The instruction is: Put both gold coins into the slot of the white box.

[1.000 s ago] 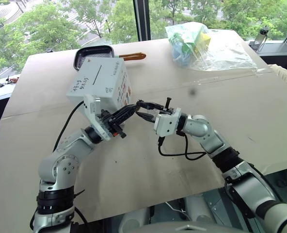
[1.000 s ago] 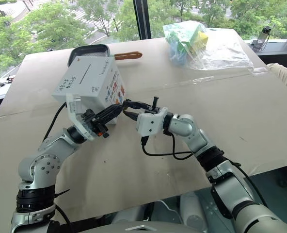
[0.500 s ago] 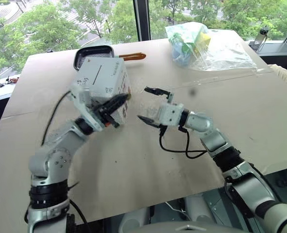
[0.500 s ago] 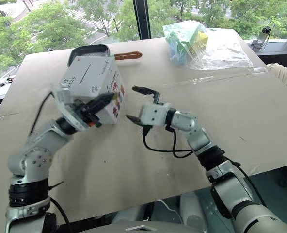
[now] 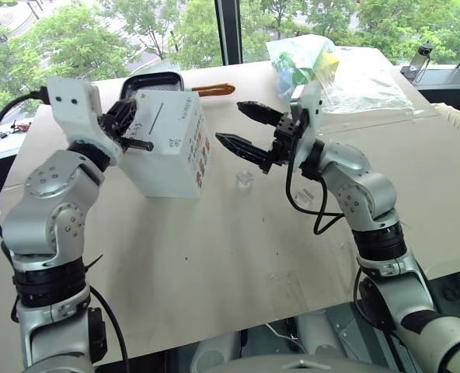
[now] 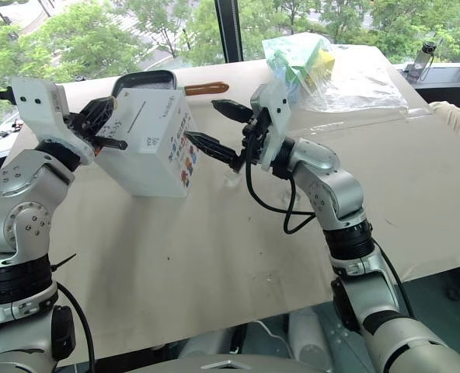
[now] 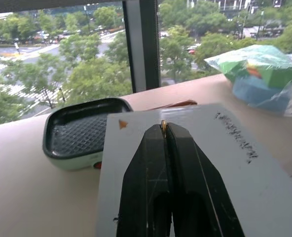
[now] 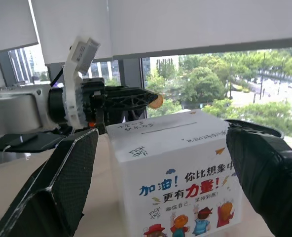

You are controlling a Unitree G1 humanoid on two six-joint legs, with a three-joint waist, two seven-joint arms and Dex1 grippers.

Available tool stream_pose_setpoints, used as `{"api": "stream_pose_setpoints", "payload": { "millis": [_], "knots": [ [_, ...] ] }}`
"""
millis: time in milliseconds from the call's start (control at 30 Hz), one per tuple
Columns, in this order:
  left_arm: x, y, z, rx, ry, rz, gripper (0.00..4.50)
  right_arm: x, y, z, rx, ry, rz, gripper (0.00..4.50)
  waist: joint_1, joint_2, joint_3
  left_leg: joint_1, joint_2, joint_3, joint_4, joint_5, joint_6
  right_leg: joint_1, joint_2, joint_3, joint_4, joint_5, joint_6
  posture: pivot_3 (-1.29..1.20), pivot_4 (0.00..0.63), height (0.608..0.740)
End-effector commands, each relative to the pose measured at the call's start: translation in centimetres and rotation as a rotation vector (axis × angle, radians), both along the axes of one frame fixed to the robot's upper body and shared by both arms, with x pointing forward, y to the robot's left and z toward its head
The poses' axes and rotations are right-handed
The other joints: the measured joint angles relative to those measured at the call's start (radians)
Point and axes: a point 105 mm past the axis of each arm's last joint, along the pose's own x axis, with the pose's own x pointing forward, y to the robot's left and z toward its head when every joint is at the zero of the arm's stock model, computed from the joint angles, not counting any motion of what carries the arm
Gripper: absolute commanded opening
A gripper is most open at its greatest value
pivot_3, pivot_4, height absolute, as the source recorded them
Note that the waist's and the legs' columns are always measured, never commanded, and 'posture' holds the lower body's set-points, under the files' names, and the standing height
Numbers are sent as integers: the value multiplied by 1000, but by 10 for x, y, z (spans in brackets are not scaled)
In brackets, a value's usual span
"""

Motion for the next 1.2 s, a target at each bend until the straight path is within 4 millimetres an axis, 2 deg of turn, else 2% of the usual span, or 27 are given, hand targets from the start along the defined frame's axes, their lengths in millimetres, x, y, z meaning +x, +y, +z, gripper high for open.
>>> {"api": "stream_pose_setpoints", "payload": {
  "millis": [33,267,400,667,867,1100,1200],
  "knots": [
    [-1,-1,6,3,-26,20,0,-8,-1,19,14,-56,14,4430,0,0,0,0,0,0,0,0,0,0,0,0,0,0,0,0,150,721],
    [6,-10,-10,14,76,37,0,-6,-1,18,-5,-62,-7,4430,-1,0,0,0,0,0,0,0,0,0,0,0,0,0,0,0,150,721],
    [11,-15,-12,6,121,73,0,-4,-2,19,-13,-72,-21,4430,-1,0,0,0,0,0,0,0,0,0,0,0,1,0,0,0,150,721],
    [17,-35,-24,-22,232,95,0,4,-7,22,-22,-98,-65,4430,1,-1,-1,0,-1,0,1,0,0,0,0,0,2,0,0,0,150,721],
    [15,-36,-38,-67,304,125,0,4,-5,22,-29,-104,-62,4430,1,0,-1,1,-1,1,1,0,0,0,-1,0,2,0,0,0,150,721],
    [14,-27,-46,-44,334,158,0,5,-4,21,-31,-106,-64,4430,-2,1,-2,3,-1,2,1,0,0,1,0,1,2,0,0,0,150,721],
    [13,-31,-45,-57,325,123,859,5,-4,21,-27,-105,-66,4500,-3,2,-2,3,-1,2,1,0,0,2,0,2,3,0,0,0,150,721]
  ]
}}
